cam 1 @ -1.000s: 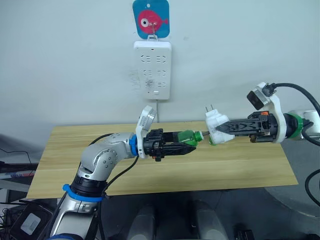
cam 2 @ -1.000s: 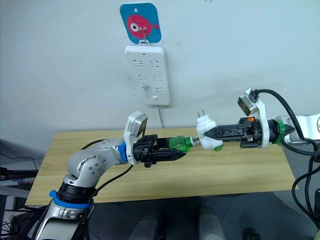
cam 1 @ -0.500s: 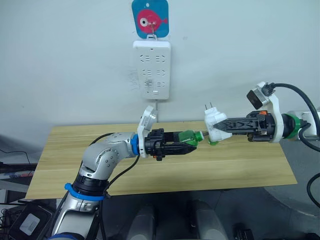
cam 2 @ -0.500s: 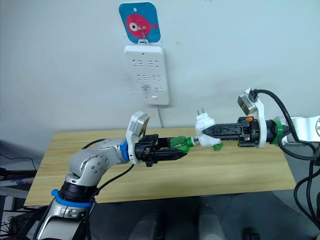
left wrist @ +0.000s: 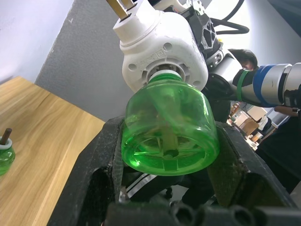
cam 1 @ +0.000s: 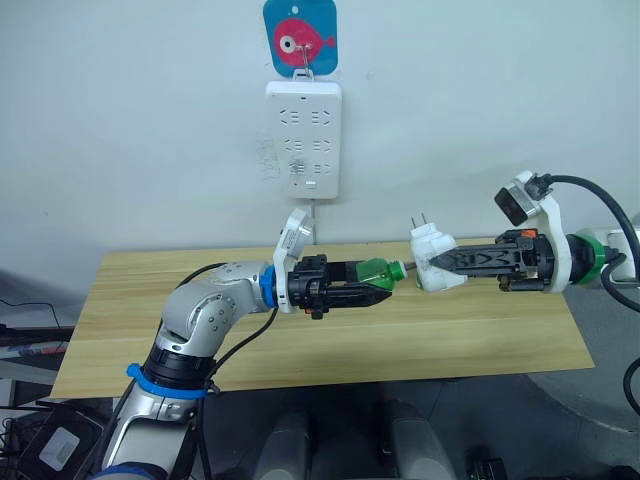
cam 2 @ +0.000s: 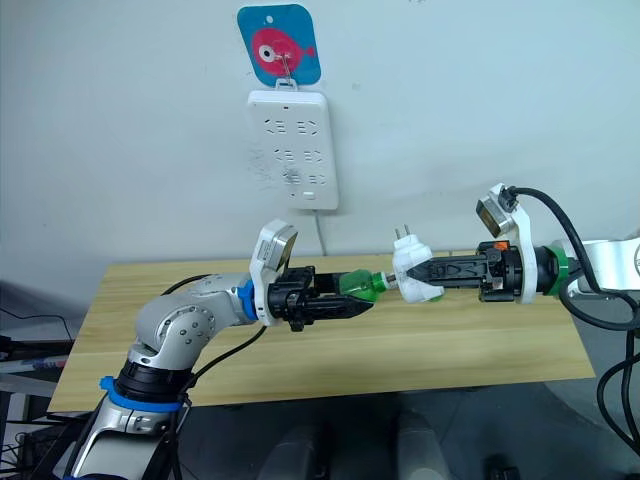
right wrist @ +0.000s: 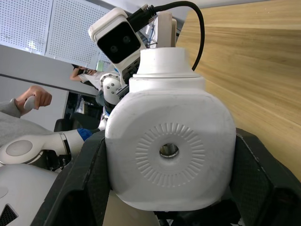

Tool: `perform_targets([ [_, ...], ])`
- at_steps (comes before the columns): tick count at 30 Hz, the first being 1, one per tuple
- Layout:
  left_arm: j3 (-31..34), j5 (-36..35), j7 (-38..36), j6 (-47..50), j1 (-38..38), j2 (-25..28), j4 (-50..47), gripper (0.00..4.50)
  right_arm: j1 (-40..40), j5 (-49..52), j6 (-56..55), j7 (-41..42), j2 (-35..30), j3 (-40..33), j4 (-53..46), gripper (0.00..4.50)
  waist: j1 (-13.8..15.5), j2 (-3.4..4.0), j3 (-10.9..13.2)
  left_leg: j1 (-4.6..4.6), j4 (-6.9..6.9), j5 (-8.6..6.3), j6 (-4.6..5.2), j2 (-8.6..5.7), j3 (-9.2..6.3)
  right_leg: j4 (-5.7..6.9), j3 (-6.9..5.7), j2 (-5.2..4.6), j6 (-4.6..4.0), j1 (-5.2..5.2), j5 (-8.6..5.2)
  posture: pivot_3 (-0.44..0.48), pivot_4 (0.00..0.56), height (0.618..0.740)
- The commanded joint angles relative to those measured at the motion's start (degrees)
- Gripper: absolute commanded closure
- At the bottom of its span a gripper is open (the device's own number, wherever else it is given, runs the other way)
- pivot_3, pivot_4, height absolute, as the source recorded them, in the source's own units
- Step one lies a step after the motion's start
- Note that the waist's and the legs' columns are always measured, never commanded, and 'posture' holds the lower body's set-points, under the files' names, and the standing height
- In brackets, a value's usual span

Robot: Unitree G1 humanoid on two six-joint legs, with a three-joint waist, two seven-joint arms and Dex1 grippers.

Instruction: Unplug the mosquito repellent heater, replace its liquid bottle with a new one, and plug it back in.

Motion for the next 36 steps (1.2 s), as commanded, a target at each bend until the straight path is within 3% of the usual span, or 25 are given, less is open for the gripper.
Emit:
perform_targets([
  [1,-0.3,-1.8,-0.6,0.2,-0.1,-0.8,-3.9,2.28,-1.1,1.7,0.0,0.6,0.4,0.1,-1.4,1.52,0.0,0.00,0.0,0.00,0.00,0.00,0.00,0.00,0.00,0.00,0.00,0.00,0.00,0.00,0.00,-0.125,0.253,0.740],
  [12,-0.9,-1.4,-1.6,0.6,1.5,0.6,-5.6,2.28,-1.5,1.7,0.0,0.8,1.1,-0.3,-0.2,1.52,0.0,0.00,0.0,0.00,0.00,0.00,0.00,0.00,0.00,0.00,0.01,0.00,0.00,0.00,0.00,-0.119,0.246,0.740],
  [23,-0.2,-0.6,0.8,-0.3,-0.4,-2.2,-3.9,2.28,1.7,1.7,-0.5,1.8,0.1,0.2,-5.1,1.52,0.1,0.00,0.0,0.00,0.00,0.00,0.00,-0.01,0.01,0.00,0.00,0.00,0.00,0.00,0.00,-0.118,0.257,0.740],
  [36,0.6,1.6,1.2,-1.6,-0.6,-2.5,-2.4,2.28,0.4,1.7,-0.6,1.8,-0.4,0.4,-2.8,1.52,0.0,-0.01,0.0,0.00,0.00,0.00,0.00,0.00,0.01,-0.01,0.00,0.00,0.00,0.00,0.00,-0.120,0.260,0.740],
])
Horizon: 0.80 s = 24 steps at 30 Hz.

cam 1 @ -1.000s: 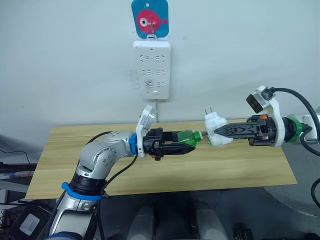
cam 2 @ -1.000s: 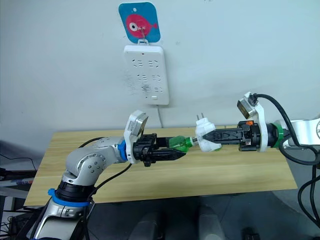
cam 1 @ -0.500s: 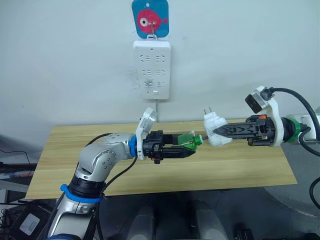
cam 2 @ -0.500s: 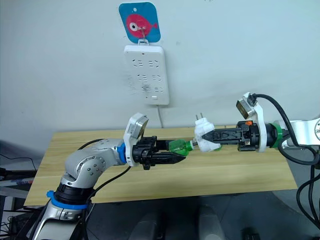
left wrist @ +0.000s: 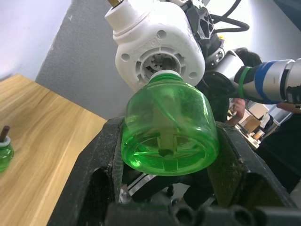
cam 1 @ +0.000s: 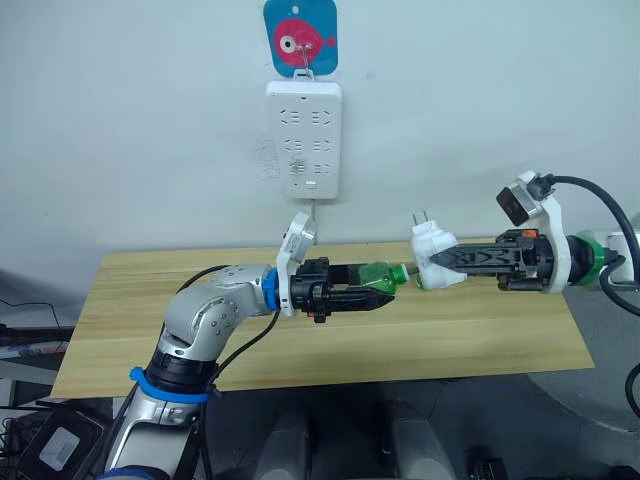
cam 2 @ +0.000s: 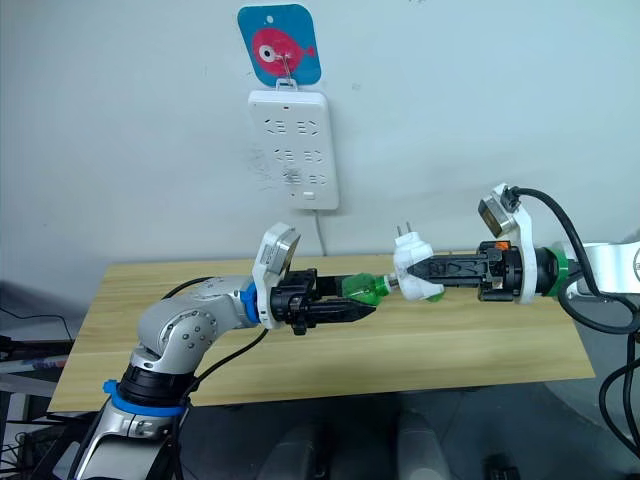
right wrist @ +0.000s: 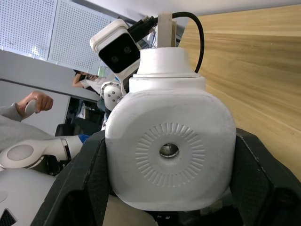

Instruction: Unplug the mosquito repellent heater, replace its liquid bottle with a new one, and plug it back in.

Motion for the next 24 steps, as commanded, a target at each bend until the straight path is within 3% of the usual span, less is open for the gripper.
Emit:
perform_targets([
  [1,0.6,-0.1,0.6,-1.5,-1.3,-0.6,-1.3,2.28,-1.1,1.6,1.8,1.4,-0.1,0.4,-2.1,1.52,0.0,0.00,0.0,0.00,0.00,0.00,0.00,0.00,-0.01,0.00,0.00,0.00,0.00,0.00,0.00,-0.120,0.260,0.740],
  [24,-2.2,1.5,0.4,-2.4,-2.3,-3.2,-1.6,2.28,-4.2,1.6,-0.7,-4.3,4.1,1.5,-5.4,1.52,0.0,-0.02,0.0,-0.01,0.00,0.00,0.00,0.00,-0.02,0.00,0.01,0.00,0.00,0.00,0.00,-0.119,0.266,0.740],
])
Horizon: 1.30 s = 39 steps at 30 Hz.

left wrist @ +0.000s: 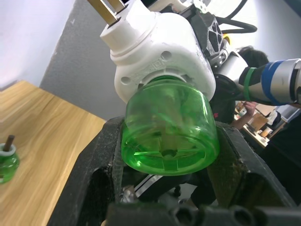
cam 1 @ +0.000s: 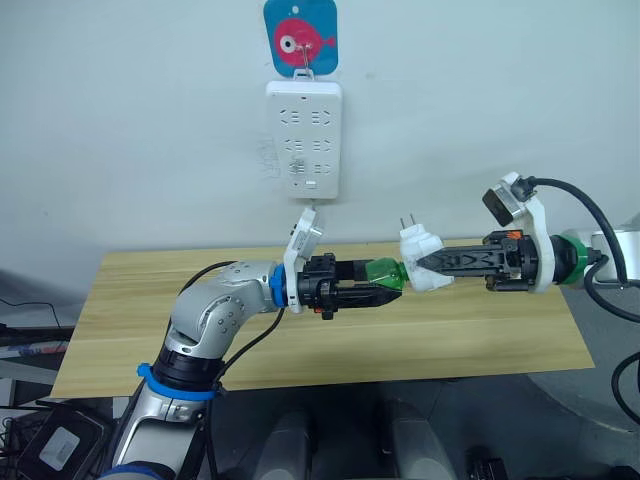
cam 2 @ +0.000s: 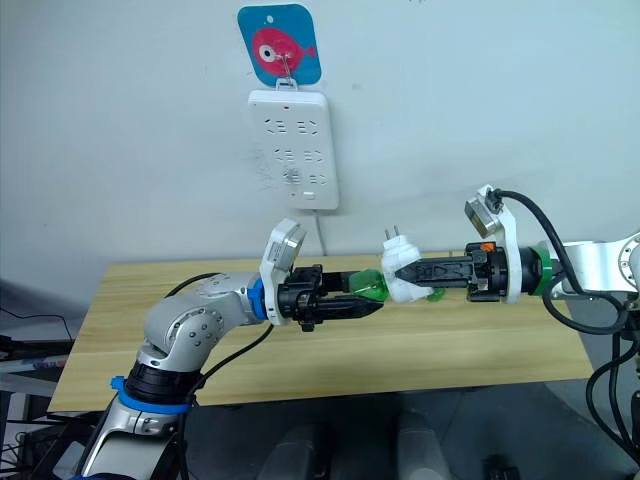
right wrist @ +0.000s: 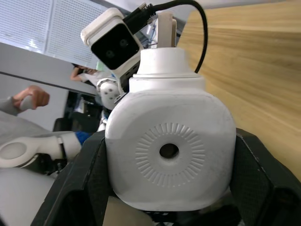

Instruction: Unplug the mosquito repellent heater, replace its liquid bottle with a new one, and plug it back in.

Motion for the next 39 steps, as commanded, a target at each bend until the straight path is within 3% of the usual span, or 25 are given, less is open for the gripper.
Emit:
perform_targets([
  [1,-1.5,-0.2,-0.7,-1.9,-1.5,-2.0,-1.4,2.28,-1.8,1.6,-0.2,0.9,1.1,0.5,-4.5,1.52,0.0,0.00,0.0,0.00,0.00,0.00,0.00,0.00,0.00,0.00,0.00,0.00,0.00,0.00,0.00,-0.119,0.266,0.740],
  [9,-1.3,1.0,-1.3,-2.9,-2.1,-2.8,0.0,2.28,-0.4,1.6,0.4,2.5,0.0,0.8,-5.3,1.52,0.0,-0.01,0.0,0.00,0.00,0.00,0.00,0.00,0.00,-0.01,0.00,0.00,0.00,0.00,0.00,-0.124,0.265,0.740],
  [13,-0.5,1.5,-0.7,-3.6,-2.0,-2.8,0.4,2.28,1.3,1.6,1.0,4.0,-1.7,0.7,-6.2,0.20,0.1,-0.01,0.0,-0.02,0.00,0.00,0.00,0.00,-0.03,-0.02,-0.01,0.00,0.00,0.01,0.00,-0.119,0.261,0.740],
  [14,-0.3,1.8,-0.4,-3.9,-2.0,-3.0,0.4,2.28,1.9,1.6,0.8,4.3,-2.2,0.7,-7.0,0.05,0.1,-0.01,0.0,-0.02,0.00,0.00,0.00,0.00,-0.02,-0.02,-0.01,0.00,0.00,0.00,0.00,-0.119,0.261,0.740],
  [22,0.1,1.1,1.5,-4.2,-3.0,-4.6,-0.2,2.28,7.6,1.0,0.5,5.4,-6.5,0.5,-13.5,0.05,0.2,-0.01,0.0,-0.01,0.00,0.00,0.00,0.00,-0.02,-0.01,-0.03,0.00,0.00,0.00,0.00,-0.106,0.248,0.740],
  [26,1.3,-0.6,0.4,-2.6,-2.9,-2.4,-1.8,2.28,13.9,-10.3,3.4,14.8,-10.5,-4.2,-16.2,0.05,0.6,-0.01,0.0,-0.01,0.00,0.00,0.00,-0.01,-0.04,-0.01,-0.08,0.01,0.01,0.00,0.00,-0.098,0.239,0.740],
  [29,1.9,-2.5,-2.1,-0.3,-1.8,1.7,-3.8,2.28,15.7,-24.8,-2.8,21.5,-10.7,-4.0,-13.2,0.58,0.6,0.01,0.0,0.04,0.00,0.00,0.00,0.00,0.05,-0.01,-0.09,0.20,0.01,0.00,-0.01,-0.094,0.236,0.740],
  [31,2.2,-3.7,-4.1,1.1,-0.7,4.9,-5.3,2.28,13.4,-30.6,-5.8,22.7,-8.1,-3.8,-8.9,1.33,0.4,0.01,0.0,0.10,0.00,0.00,0.00,0.01,0.15,0.04,-0.01,0.27,0.02,0.00,-0.01,-0.092,0.233,0.740],
  [35,3.0,-6.4,-5.8,3.2,1.0,9.2,-7.6,2.28,7.0,-36.6,-6.9,23.5,-1.6,-4.0,-2.3,2.80,0.0,0.03,0.0,0.13,0.00,0.01,-0.01,0.08,0.15,0.10,0.02,0.35,0.02,-0.04,-0.01,-0.093,0.233,0.740],
  [39,3.0,-7.3,-4.9,3.5,1.4,9.5,-8.1,2.28,3.3,-36.9,-4.2,23.6,4.6,-4.8,-1.3,4.31,0.2,0.03,0.0,0.05,-0.02,0.04,-0.07,0.08,0.00,0.07,0.01,0.33,0.01,-0.06,-0.01,-0.094,0.235,0.740],
])
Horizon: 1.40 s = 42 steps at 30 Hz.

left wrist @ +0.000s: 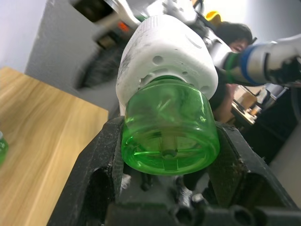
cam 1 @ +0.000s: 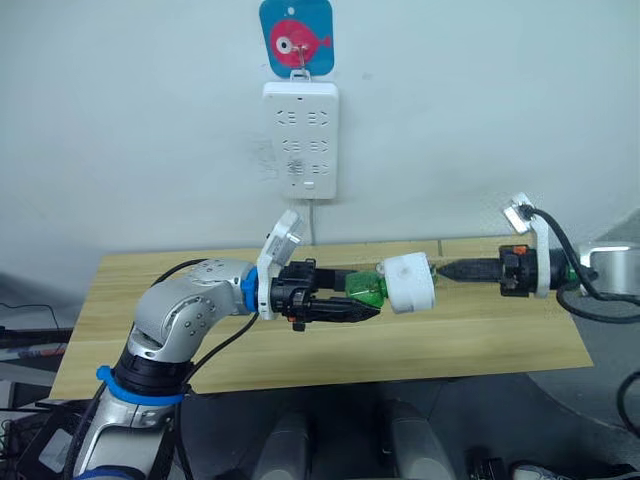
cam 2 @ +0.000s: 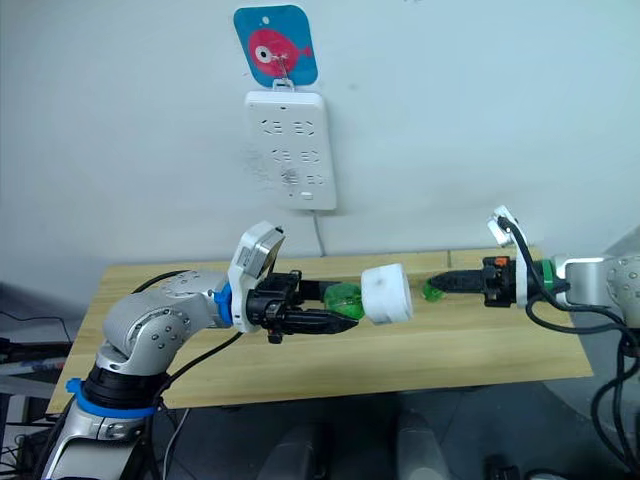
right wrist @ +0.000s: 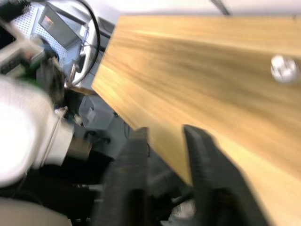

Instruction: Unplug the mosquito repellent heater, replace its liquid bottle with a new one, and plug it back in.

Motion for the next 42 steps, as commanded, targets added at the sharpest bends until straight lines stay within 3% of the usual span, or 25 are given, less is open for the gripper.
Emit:
perform_targets([
  [1,1.0,-2.0,0.5,0.1,-0.1,-0.5,-2.1,2.28,-2.3,1.2,2.5,0.4,4.5,-2.1,-1.3,4.45,0.1,-0.01,0.0,-0.01,0.00,0.03,-0.05,0.00,-0.03,-0.01,0.00,-0.09,0.00,0.01,0.00,-0.096,0.237,0.740],
  [6,1.1,-1.5,3.0,-0.5,-1.7,-3.1,0.0,2.28,-0.2,2.4,5.8,-2.3,9.5,-3.3,-7.4,4.45,0.8,-0.01,0.0,-0.06,0.00,0.07,-0.12,-0.08,-0.13,-0.03,-0.03,-0.31,0.00,0.02,0.00,-0.097,0.240,0.740],
  [12,1.0,2.0,3.7,-3.7,-1.5,-3.2,3.5,2.28,1.5,14.1,10.9,-5.6,7.9,-7.5,-11.7,4.45,0.9,-0.01,0.0,-0.03,0.04,-0.01,0.02,-0.11,-0.06,-0.03,-0.02,-0.34,0.00,0.04,0.00,-0.107,0.251,0.740],
  [18,0.4,3.6,3.7,-5.0,-0.9,-3.9,4.3,2.28,-1.0,34.0,7.0,-14.2,2.7,-2.9,-13.8,4.45,0.5,-0.01,0.0,-0.01,0.03,-0.02,0.04,-0.08,-0.06,-0.02,-0.04,-0.34,0.00,0.03,0.00,-0.119,0.252,0.740],
  [23,-0.1,4.0,3.4,-5.2,-1.5,-4.2,4.8,2.28,-5.7,39.3,3.0,-18.5,1.8,1.5,-12.8,4.45,0.1,-0.02,0.0,-0.02,0.03,-0.02,0.04,-0.08,-0.05,-0.04,-0.05,-0.34,0.00,0.05,0.00,-0.123,0.253,0.740],
  [30,-0.7,3.5,2.0,-4.1,-0.6,-3.1,3.1,2.28,-14.1,30.3,0.0,-22.8,7.4,3.2,-3.8,4.45,-0.4,-0.03,0.0,-0.03,0.02,-0.03,0.05,-0.08,-0.04,-0.03,-0.03,-0.34,0.00,0.04,0.00,-0.124,0.256,0.740],
  [37,-0.5,2.2,1.1,-2.9,0.3,-1.9,1.5,2.28,-17.6,11.0,0.6,-13.8,9.3,3.5,1.7,4.45,-0.3,-0.03,0.0,-0.06,-0.01,-0.03,0.05,-0.09,-0.06,-0.05,-0.03,-0.34,0.00,0.00,0.00,-0.118,0.254,0.740],
  [42,0.0,1.3,1.4,-2.2,0.1,-1.7,1.1,2.28,-14.9,3.6,1.7,-6.5,9.9,3.5,0.4,4.45,-0.3,-0.03,0.0,-0.04,-0.02,-0.03,0.05,-0.08,-0.05,-0.04,-0.02,-0.34,0.00,0.00,0.00,-0.114,0.252,0.740],
])
